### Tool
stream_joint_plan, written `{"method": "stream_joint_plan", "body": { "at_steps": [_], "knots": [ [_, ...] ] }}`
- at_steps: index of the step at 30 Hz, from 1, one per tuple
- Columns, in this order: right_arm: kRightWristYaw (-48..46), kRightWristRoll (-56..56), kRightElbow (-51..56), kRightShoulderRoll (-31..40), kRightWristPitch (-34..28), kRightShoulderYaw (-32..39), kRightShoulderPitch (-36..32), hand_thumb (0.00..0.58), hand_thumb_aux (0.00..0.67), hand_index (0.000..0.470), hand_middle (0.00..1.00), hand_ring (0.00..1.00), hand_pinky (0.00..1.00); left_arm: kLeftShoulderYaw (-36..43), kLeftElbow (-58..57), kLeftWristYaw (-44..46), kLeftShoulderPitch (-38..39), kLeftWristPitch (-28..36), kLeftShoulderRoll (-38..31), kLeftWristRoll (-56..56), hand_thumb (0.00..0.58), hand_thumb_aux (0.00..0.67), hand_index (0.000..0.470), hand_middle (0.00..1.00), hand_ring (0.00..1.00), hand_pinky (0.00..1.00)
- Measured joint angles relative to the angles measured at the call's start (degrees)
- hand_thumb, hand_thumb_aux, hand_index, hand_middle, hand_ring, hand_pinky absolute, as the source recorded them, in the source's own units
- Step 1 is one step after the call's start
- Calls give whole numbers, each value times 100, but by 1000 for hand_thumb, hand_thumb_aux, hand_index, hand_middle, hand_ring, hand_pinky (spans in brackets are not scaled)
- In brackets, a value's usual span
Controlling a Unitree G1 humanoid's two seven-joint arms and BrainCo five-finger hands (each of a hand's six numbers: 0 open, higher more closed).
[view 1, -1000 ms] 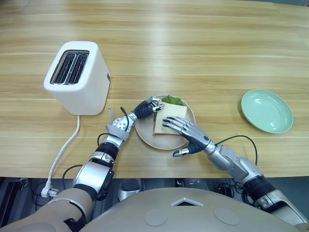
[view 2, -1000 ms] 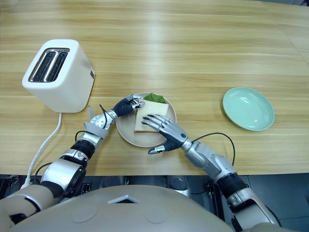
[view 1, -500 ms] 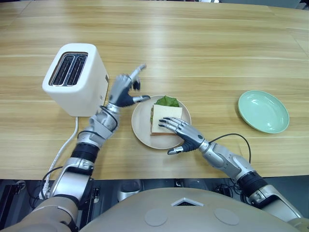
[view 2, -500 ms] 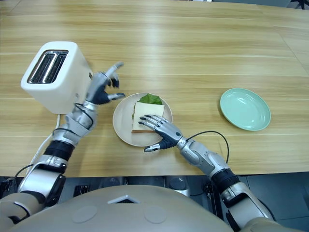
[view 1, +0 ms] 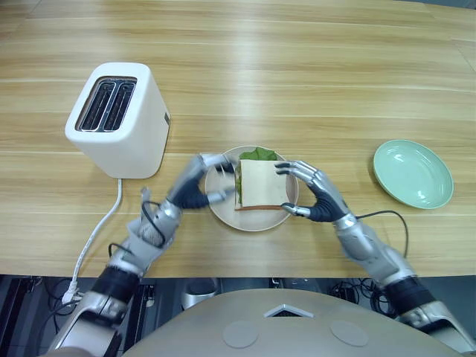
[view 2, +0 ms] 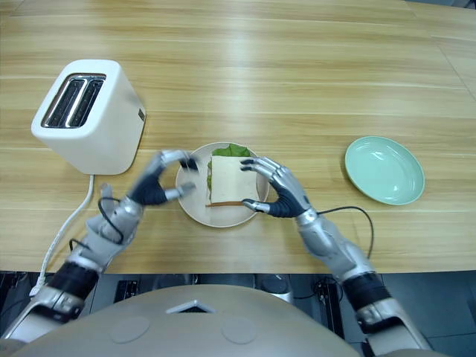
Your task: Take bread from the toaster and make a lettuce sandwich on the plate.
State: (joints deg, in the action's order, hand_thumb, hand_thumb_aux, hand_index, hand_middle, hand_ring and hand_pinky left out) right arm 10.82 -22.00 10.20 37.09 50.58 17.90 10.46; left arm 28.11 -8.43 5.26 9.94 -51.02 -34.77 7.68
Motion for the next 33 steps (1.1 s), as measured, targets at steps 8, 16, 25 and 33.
{"method": "stream_joint_plan", "body": {
  "at_steps": [8,16,25,33],
  "knots": [
    [-1396,-224,504,363,355,676,470,580,670,460,1000,1000,1000,368,-62,1388,428,387,-350,347,580,670,460,1000,1000,1000],
    [-961,-1447,821,-465,-115,649,-292,580,670,460,1000,1000,1000,147,-689,549,-397,810,502,1805,580,670,460,1000,1000,1000],
    [384,-2718,2551,-1615,-1379,922,-2270,580,670,460,1000,1000,1000,-60,-2396,-1009,-2170,1891,1368,3037,580,670,460,1000,1000,1000],
    [858,-2438,5234,-2714,-2276,981,-4277,580,670,460,1000,1000,1000,-42,-4857,-1748,-3933,2118,2014,3109,580,670,460,1000,1000,1000]
  ]
}}
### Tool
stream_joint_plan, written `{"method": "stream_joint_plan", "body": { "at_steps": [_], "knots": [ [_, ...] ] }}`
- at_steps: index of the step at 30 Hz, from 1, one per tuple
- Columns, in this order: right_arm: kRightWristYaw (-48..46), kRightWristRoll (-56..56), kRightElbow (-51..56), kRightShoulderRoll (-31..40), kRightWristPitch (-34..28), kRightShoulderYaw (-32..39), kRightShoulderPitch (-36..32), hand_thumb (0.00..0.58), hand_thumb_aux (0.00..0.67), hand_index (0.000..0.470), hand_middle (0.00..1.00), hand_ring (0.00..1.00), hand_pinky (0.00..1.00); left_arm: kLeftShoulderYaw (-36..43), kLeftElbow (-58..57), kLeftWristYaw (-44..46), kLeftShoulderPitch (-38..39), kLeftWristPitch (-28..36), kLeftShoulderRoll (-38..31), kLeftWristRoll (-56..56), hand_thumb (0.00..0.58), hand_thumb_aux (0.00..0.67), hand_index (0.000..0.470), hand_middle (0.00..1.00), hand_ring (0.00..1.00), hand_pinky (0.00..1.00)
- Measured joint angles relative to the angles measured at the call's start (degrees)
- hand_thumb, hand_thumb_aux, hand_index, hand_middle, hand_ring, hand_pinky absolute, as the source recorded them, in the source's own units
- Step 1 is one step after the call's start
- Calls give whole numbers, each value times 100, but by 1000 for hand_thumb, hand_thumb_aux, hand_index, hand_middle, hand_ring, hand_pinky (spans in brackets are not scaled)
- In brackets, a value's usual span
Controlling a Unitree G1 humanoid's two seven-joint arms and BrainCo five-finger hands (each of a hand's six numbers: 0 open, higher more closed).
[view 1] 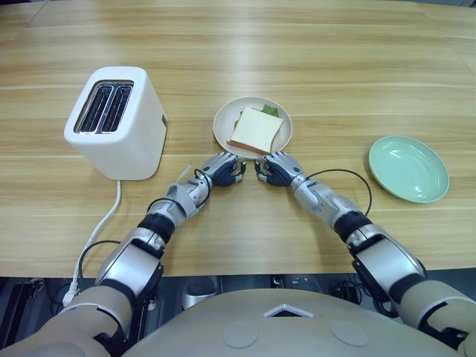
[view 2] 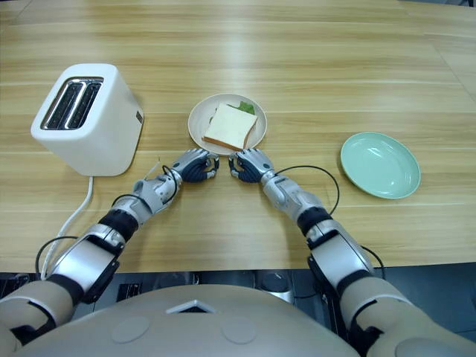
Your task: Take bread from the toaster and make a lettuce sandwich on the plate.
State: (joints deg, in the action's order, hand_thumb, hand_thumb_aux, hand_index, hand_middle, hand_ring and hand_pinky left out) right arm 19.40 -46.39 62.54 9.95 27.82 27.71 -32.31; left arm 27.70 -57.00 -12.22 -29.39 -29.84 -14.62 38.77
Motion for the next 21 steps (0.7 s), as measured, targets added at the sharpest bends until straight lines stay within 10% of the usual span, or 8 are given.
{"method": "stream_joint_plan", "body": {
  "at_steps": [12,13,14,15,21],
  "knots": [
    [-13,905,1060,-317,-295,-476,-602,576,612,420,1000,1000,1000,-307,-1436,-396,-704,-282,582,-441,580,670,460,1000,1000,1000],
    [81,999,1018,-276,-72,-564,-513,464,370,254,890,890,890,-482,-1414,-421,-605,-695,591,-641,580,670,460,1000,1000,1000],
    [181,1103,970,-219,175,-624,-382,0,0,0,271,271,271,-647,-1315,-418,-492,-1117,605,-867,503,426,292,1000,1000,1000],
    [276,1270,872,-142,553,-746,-185,0,0,0,0,0,0,-905,-1172,-312,-340,-1682,649,-1259,0,0,0,8,8,8],
    [651,2217,-151,43,2480,-1526,604,0,0,0,0,0,0,-1987,-339,271,303,-3370,819,-3020,0,0,0,0,0,0]
  ]
}}
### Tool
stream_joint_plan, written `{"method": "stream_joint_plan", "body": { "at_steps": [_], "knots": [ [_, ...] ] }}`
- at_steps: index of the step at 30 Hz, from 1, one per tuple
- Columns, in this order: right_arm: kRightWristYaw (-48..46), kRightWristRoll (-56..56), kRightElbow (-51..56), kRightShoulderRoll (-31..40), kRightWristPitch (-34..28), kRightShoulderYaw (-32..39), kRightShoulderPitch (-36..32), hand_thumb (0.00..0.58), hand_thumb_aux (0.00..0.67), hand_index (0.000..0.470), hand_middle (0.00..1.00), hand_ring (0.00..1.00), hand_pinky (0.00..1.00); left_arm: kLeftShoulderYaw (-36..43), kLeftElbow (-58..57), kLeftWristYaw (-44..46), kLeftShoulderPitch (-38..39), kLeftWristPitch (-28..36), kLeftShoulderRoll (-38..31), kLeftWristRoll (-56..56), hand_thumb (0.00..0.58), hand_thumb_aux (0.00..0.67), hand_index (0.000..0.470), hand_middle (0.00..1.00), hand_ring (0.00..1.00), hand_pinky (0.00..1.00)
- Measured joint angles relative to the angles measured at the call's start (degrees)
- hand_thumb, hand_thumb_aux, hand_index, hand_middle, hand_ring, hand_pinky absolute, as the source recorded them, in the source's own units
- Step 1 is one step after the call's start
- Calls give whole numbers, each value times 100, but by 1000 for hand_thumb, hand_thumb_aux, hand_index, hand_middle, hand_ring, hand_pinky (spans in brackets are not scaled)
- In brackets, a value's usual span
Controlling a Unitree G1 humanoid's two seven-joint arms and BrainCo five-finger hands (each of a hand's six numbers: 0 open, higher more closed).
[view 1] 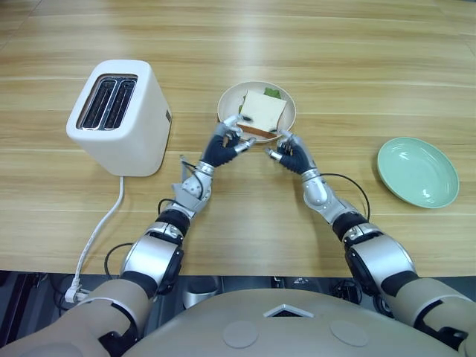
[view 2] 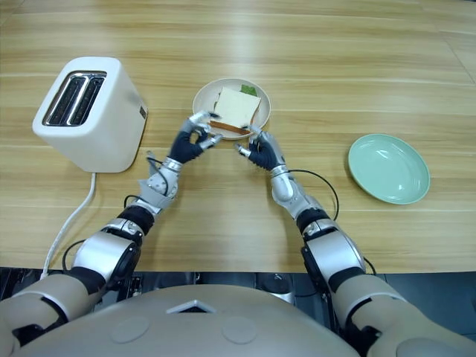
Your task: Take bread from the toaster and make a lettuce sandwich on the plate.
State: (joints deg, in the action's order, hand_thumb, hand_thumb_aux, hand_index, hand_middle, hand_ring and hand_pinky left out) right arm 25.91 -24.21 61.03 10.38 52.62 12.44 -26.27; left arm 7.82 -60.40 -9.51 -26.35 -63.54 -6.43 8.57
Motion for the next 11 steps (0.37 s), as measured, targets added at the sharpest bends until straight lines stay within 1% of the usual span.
{"method": "stream_joint_plan", "body": {
  "at_steps": [2,4,8,11],
  "knots": [
    [133,176,-314,141,294,-238,161,0,0,0,0,0,0,-272,64,117,96,-82,-10,-350,0,0,0,0,0,0],
    [173,396,-462,176,421,-479,316,0,0,0,0,0,0,-495,187,224,213,-111,-40,-568,0,0,0,0,0,0],
    [161,652,-502,114,454,-745,416,0,0,0,0,0,0,-840,231,531,230,-55,-7,-976,0,0,0,0,0,0],
    [162,682,-503,69,453,-855,453,0,0,0,0,0,0,-934,232,706,240,46,33,-1064,0,0,0,0,0,0]
  ]
}}
